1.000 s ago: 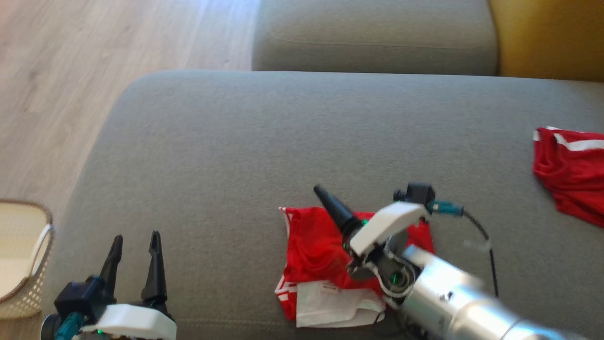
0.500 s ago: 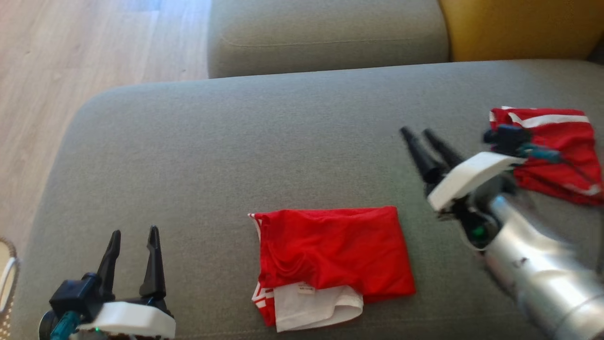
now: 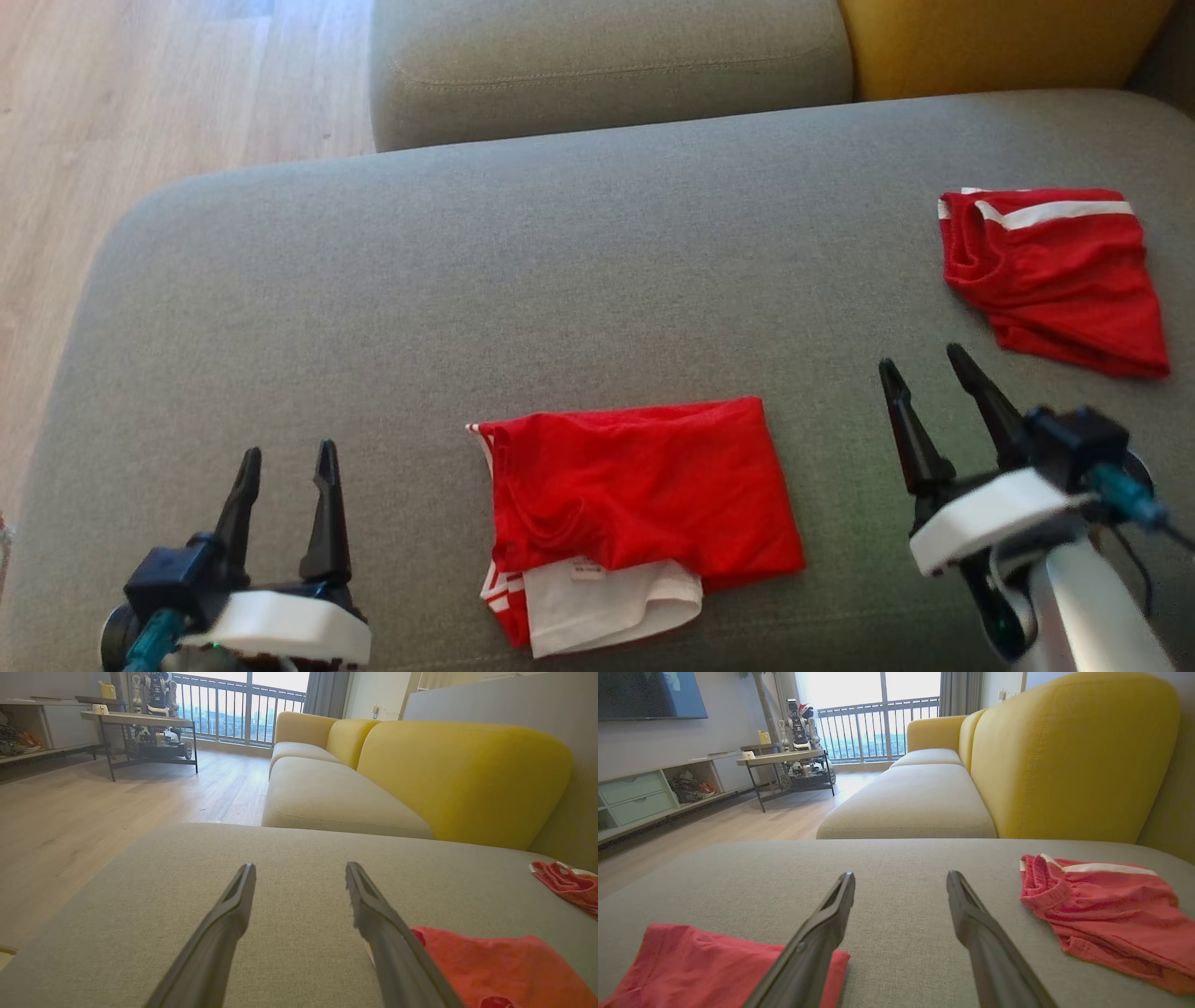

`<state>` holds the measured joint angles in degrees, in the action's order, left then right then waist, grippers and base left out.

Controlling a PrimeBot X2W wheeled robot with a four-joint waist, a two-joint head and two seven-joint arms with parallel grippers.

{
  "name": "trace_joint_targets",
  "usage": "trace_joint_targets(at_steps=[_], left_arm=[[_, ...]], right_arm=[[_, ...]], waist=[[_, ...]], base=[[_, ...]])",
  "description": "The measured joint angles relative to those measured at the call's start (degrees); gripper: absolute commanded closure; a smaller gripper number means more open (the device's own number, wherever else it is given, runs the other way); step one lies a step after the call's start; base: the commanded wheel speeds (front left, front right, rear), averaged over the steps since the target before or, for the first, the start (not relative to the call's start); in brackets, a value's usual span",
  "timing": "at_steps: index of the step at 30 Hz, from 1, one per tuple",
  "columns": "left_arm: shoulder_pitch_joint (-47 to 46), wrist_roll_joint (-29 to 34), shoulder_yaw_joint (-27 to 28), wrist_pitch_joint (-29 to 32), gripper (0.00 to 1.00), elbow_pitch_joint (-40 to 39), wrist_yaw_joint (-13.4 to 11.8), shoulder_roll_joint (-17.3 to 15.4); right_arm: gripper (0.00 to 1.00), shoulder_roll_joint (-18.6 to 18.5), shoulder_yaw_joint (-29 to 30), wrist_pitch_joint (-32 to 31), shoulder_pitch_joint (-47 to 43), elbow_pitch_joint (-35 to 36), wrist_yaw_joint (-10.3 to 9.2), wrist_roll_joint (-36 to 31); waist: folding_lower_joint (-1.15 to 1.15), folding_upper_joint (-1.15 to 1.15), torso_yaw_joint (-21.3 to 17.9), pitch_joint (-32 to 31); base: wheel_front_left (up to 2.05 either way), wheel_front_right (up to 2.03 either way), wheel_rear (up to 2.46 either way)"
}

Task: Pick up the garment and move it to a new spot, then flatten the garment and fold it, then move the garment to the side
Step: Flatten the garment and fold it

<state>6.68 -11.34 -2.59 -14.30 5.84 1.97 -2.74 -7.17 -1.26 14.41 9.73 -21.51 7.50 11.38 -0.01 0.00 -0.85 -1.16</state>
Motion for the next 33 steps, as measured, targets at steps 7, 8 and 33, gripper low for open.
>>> trace_joint_targets(at_steps=[7,8,33], left_arm=[[0.11,0.31,-0.36,0.0,0.0,-0.3,-0.96,0.0],[0.11,0.71,-0.38,0.0,0.0,-0.3,-0.96,-0.01],[-0.28,1.19,-1.89,0.0,0.0,1.24,0.1,-0.01]], right_arm=[[0.0,3.42,3.99,0.01,-4.73,6.68,0.0,-6.42],[0.0,3.58,4.12,0.01,-4.91,6.97,0.0,-6.48],[1.0,4.23,-2.54,0.04,-5.69,6.13,0.0,-6.58]], waist=[[0.0,0.0,-0.34,0.32],[0.0,0.0,-0.32,0.39],[0.01,0.0,3.92,1.95]], base=[[0.0,0.0,0.0],[0.0,0.0,0.0],[0.0,0.0,0.0]])
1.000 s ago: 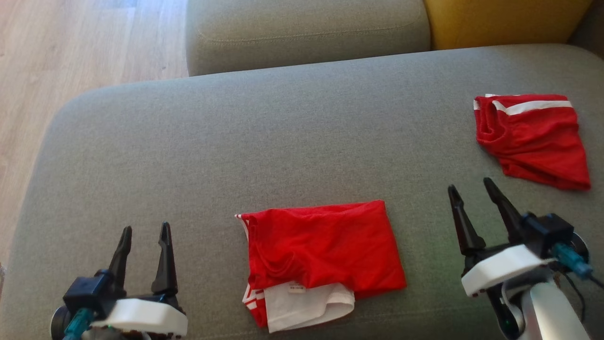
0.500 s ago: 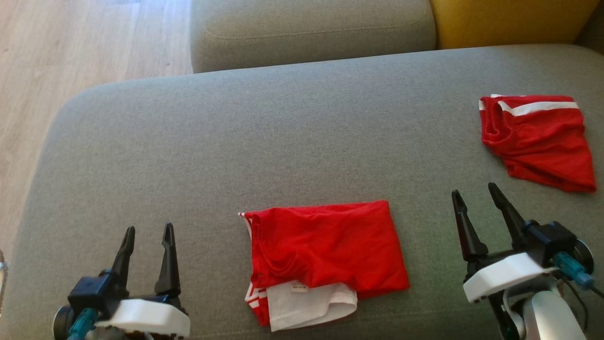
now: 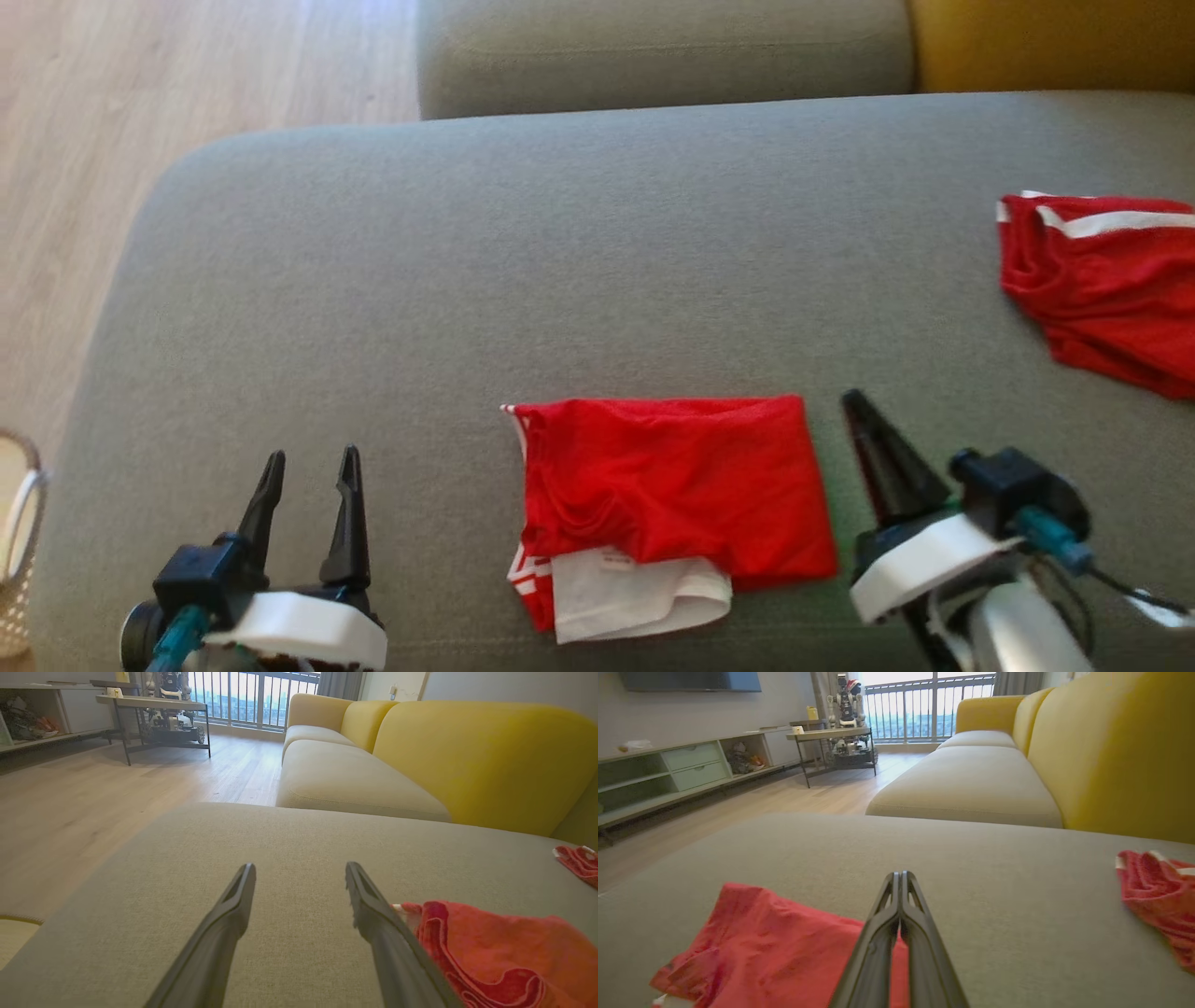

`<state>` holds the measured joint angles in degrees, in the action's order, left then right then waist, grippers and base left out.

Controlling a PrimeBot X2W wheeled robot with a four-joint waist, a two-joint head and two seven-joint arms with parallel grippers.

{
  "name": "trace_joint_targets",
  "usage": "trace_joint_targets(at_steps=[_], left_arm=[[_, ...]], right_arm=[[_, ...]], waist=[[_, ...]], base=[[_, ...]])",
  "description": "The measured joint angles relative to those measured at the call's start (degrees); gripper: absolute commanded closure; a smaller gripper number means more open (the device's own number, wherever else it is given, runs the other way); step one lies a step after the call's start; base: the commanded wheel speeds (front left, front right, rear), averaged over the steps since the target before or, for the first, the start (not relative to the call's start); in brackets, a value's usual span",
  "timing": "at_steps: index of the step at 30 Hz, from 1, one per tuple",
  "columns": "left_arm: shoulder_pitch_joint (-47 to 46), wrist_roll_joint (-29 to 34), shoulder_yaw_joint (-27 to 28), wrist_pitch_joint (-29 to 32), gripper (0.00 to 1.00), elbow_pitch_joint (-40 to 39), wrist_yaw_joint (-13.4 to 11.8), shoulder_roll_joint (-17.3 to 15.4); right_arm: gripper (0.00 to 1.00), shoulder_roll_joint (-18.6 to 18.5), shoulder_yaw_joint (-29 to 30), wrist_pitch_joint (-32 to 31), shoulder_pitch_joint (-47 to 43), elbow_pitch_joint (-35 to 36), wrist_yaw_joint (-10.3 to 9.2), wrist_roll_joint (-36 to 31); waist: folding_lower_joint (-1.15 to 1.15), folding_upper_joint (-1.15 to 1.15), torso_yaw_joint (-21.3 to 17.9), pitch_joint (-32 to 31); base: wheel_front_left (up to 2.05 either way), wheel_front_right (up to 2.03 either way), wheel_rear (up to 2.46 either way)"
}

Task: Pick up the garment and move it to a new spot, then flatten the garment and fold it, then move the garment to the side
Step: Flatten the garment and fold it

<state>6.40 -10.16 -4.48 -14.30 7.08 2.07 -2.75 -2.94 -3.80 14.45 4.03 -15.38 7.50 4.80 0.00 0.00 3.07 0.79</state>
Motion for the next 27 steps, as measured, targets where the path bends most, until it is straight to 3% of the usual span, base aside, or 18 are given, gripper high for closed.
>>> trace_joint_targets(at_steps=[7,19,27], left_arm=[[-0.52,0.01,-0.03,0.0,0.0,1.02,0.03,0.0],[-1.68,0.56,-0.44,0.0,0.0,1.57,0.45,0.0],[-2.29,0.56,-0.51,0.0,0.0,1.52,0.46,0.0]], right_arm=[[1.0,0.0,-10.79,0.0,0.76,-7.08,0.01,2.44],[1.0,-0.64,-17.98,0.0,10.45,-23.98,0.0,2.48],[1.0,-0.65,-25.87,0.0,11.94,-26.66,0.0,4.38]], waist=[[0.0,0.0,3.78,1.14],[0.0,0.0,9.89,2.94],[0.0,0.0,10.55,3.63]], base=[[0.0,0.0,0.0],[0.0,0.0,0.0],[0.0,0.0,0.0]])
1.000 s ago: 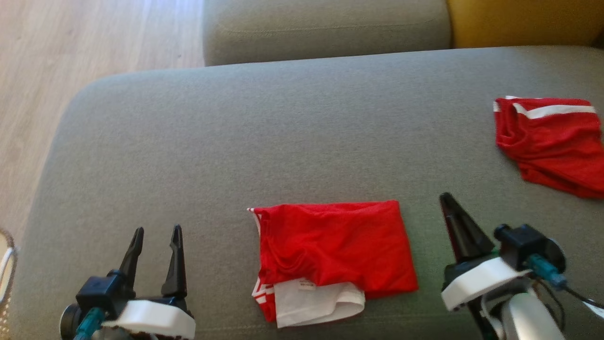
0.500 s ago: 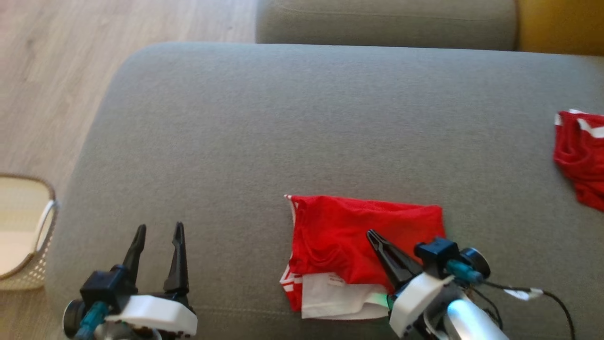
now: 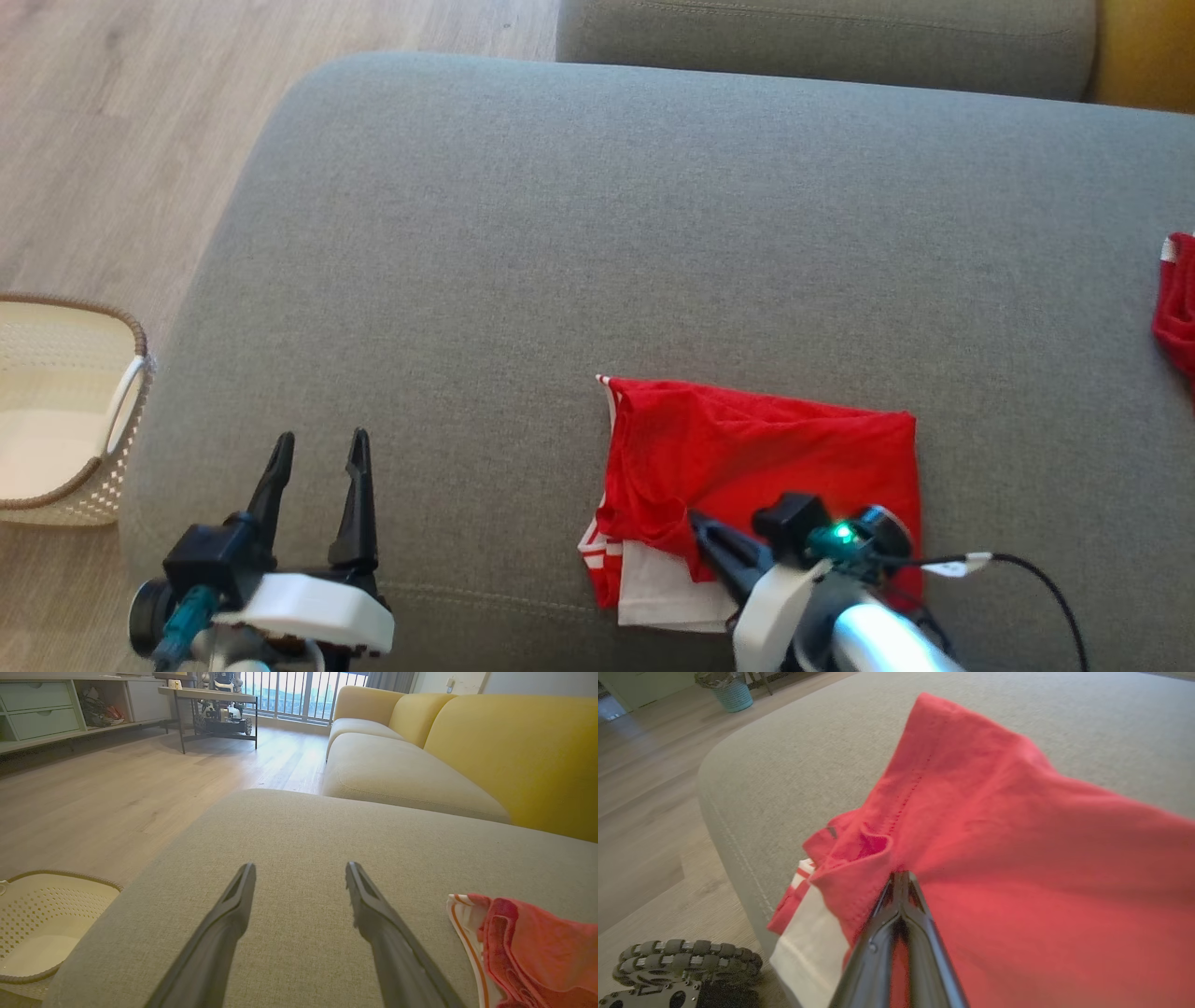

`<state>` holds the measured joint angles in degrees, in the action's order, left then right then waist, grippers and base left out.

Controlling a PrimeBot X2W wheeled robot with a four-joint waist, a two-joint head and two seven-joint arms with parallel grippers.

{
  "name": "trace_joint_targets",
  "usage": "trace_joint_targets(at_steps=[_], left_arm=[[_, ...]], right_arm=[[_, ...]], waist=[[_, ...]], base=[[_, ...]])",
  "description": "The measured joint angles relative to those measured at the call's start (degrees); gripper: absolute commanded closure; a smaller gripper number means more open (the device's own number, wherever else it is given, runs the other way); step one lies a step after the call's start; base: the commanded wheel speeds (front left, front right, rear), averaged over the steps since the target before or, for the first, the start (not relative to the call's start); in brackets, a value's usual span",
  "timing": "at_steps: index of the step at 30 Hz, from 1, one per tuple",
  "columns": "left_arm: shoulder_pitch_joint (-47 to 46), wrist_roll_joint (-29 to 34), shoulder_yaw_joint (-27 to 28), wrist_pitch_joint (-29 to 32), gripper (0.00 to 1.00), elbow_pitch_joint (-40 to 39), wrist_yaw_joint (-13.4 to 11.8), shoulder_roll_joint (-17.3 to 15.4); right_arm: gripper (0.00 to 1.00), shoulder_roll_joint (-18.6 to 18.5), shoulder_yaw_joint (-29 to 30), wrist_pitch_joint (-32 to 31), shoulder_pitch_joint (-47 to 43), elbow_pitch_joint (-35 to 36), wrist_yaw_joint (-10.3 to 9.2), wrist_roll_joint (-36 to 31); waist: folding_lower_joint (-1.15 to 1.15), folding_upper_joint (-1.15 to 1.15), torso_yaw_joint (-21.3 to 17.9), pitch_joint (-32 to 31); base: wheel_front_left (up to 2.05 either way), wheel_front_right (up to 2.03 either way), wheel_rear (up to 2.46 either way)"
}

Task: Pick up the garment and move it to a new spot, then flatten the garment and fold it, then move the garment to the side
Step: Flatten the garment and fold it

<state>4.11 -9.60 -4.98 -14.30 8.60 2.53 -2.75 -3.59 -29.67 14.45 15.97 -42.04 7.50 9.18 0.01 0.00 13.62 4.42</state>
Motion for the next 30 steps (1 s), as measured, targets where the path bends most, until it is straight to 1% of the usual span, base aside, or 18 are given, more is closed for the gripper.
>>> trace_joint_targets(at_steps=[9,13,16,18,19,20,24,30], left_arm=[[-0.85,-0.09,-0.68,0.0,0.0,-0.22,-0.09,0.0],[-0.97,-0.09,-0.76,0.0,0.0,-0.3,-0.1,0.0],[-0.94,-0.09,-0.54,0.0,0.0,-0.3,-0.41,0.0],[-0.93,-0.09,-0.15,0.0,0.0,-0.32,-0.45,0.0],[-0.9,-0.09,0.22,0.0,0.0,-0.43,-0.49,0.0],[-0.87,-0.09,0.33,0.0,0.0,-0.56,-0.48,0.0],[-0.82,-0.15,0.41,0.0,0.0,-1.15,-0.52,0.0],[-0.44,-0.77,0.58,0.0,0.0,-2.2,-1.01,0.0]], right_arm=[[1.0,-0.01,-11.14,0.0,0.0,0.7,0.01,6.78],[1.0,0.0,-13.39,0.0,0.1,0.43,0.01,8.56],[1.0,0.0,-13.41,0.0,0.67,0.45,0.01,9.26],[1.0,0.01,-11.58,-0.01,1.28,1.55,0.01,10.25],[1.0,0.0,-8.66,0.0,1.75,3.15,0.01,10.54],[1.0,-0.04,-7.16,-0.01,1.98,4.0,0.01,10.33],[1.0,-0.66,0.21,-0.01,2.25,8.62,0.01,7.8],[1.0,-3.44,11.28,0.0,1.68,15.29,0.01,2.86]], waist=[[-0.01,0.0,-0.12,0.02],[-0.01,0.0,-0.27,-0.18],[0.0,0.0,-0.75,-0.48],[-0.01,0.0,-1.37,-0.78],[0.0,0.0,-2.18,-1.16],[-0.01,0.0,-2.63,-1.37],[-0.01,0.0,-4.69,-2.35],[-0.01,0.0,-8.35,-3.97]], base=[[0.0,0.0,0.0],[0.0,0.0,0.0],[0.0,0.0,0.0],[0.0,0.0,0.0],[0.0,0.0,0.0],[0.0,0.0,0.0],[0.0,0.0,0.0],[0.0,0.0,0.0]])
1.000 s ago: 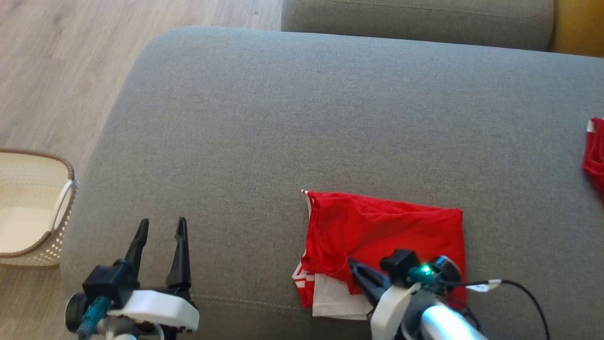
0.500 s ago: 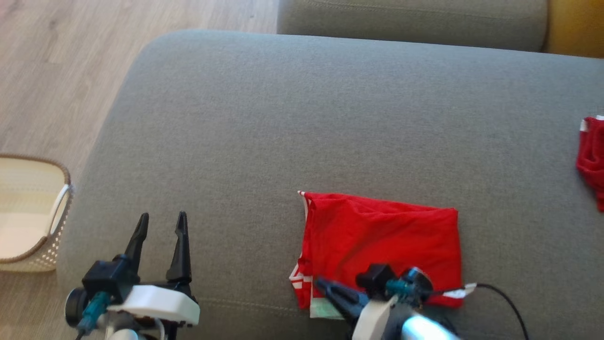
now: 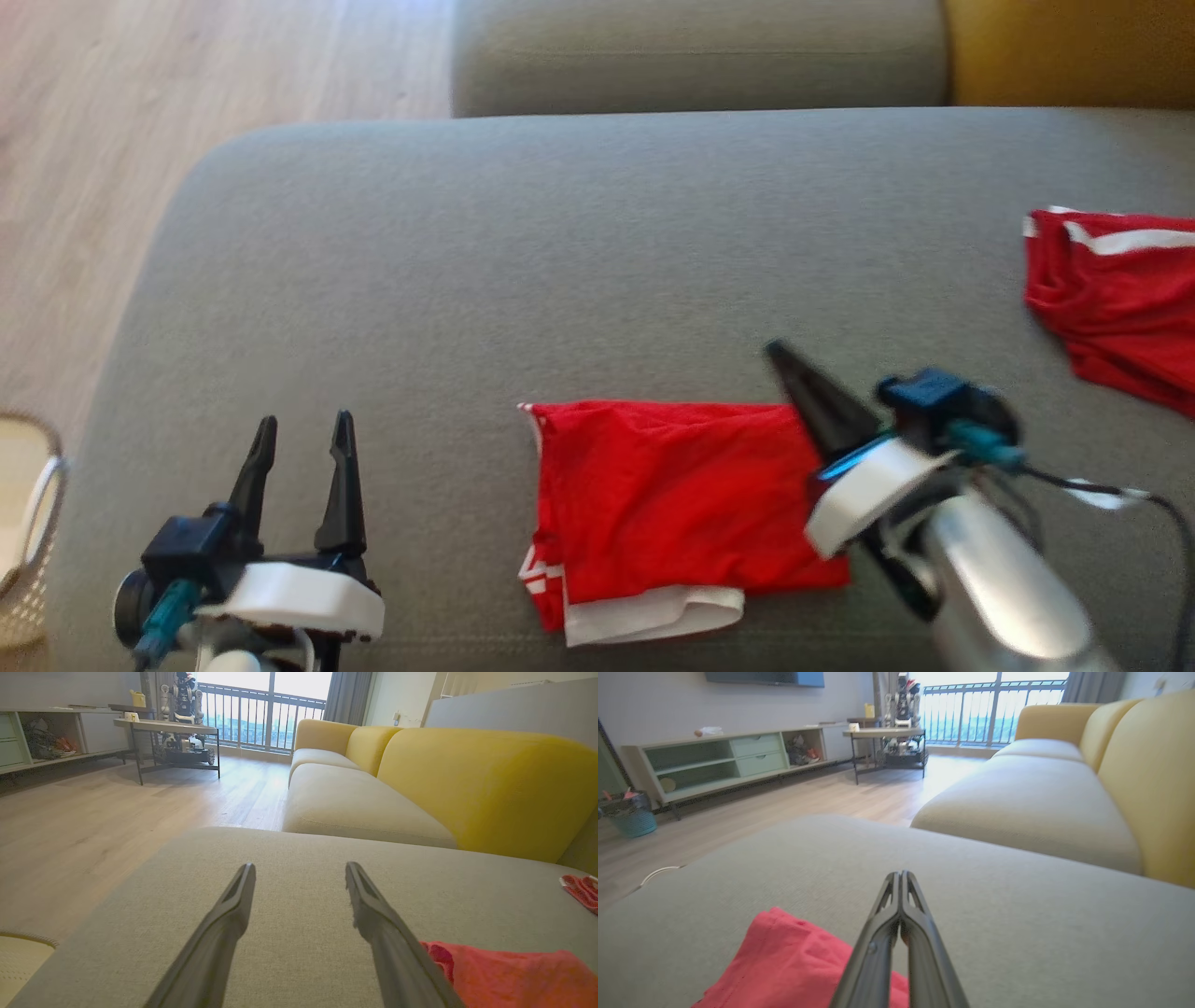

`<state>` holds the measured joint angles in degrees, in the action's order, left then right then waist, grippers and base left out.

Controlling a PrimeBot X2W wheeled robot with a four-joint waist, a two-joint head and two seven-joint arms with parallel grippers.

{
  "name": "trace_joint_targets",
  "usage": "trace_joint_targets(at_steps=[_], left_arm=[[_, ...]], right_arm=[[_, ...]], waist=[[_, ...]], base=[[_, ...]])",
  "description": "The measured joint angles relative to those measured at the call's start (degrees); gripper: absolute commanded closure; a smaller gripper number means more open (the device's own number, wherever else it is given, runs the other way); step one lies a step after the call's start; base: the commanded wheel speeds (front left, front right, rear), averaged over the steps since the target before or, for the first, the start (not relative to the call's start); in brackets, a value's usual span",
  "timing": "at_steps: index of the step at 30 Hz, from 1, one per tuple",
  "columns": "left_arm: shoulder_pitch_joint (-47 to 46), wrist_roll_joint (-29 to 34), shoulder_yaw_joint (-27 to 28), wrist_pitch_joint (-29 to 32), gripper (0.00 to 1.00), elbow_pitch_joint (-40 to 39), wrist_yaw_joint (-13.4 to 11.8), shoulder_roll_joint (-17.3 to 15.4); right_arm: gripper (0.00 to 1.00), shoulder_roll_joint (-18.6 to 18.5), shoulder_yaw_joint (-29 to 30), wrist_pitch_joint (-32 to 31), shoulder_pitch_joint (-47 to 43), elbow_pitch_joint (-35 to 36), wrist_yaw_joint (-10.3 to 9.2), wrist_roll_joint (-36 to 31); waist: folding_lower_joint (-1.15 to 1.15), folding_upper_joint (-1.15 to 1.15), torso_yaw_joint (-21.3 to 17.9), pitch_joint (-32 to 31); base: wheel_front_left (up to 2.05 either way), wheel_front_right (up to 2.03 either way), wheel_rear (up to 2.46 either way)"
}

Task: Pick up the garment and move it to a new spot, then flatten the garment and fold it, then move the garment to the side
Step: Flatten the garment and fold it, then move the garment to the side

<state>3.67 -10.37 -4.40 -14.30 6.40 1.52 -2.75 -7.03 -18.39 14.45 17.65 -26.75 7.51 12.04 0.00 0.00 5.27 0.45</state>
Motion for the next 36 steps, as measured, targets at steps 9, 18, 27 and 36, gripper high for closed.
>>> trace_joint_targets(at_steps=[9,18,27,36], left_arm=[[0.89,-0.59,0.13,0.0,0.0,-1.82,-0.56,0.0],[3.83,-0.38,0.51,0.0,0.0,-1.87,-0.53,0.0],[4.3,-1.56,1.08,0.0,0.0,-2.13,-2.07,-0.01],[4.28,-1.56,0.86,0.0,0.0,-2.15,-2.02,-0.01]], right_arm=[[1.0,0.48,13.19,0.0,-5.7,7.66,0.0,-6.87],[0.0,3.21,20.76,0.0,-10.57,10.39,0.0,-9.51],[0.0,4.0,22.96,0.0,-12.43,10.28,0.0,-9.55],[0.0,4.09,23.23,0.0,-12.43,10.28,-0.01,-9.65]], waist=[[0.0,0.0,-4.65,-1.05],[0.0,0.0,-6.56,-1.3],[0.0,0.0,-6.93,-1.43],[0.0,0.0,-6.85,-1.49]], base=[[0.0,0.0,0.0],[0.0,0.0,0.0],[0.0,0.0,0.0],[0.0,0.0,0.0]])
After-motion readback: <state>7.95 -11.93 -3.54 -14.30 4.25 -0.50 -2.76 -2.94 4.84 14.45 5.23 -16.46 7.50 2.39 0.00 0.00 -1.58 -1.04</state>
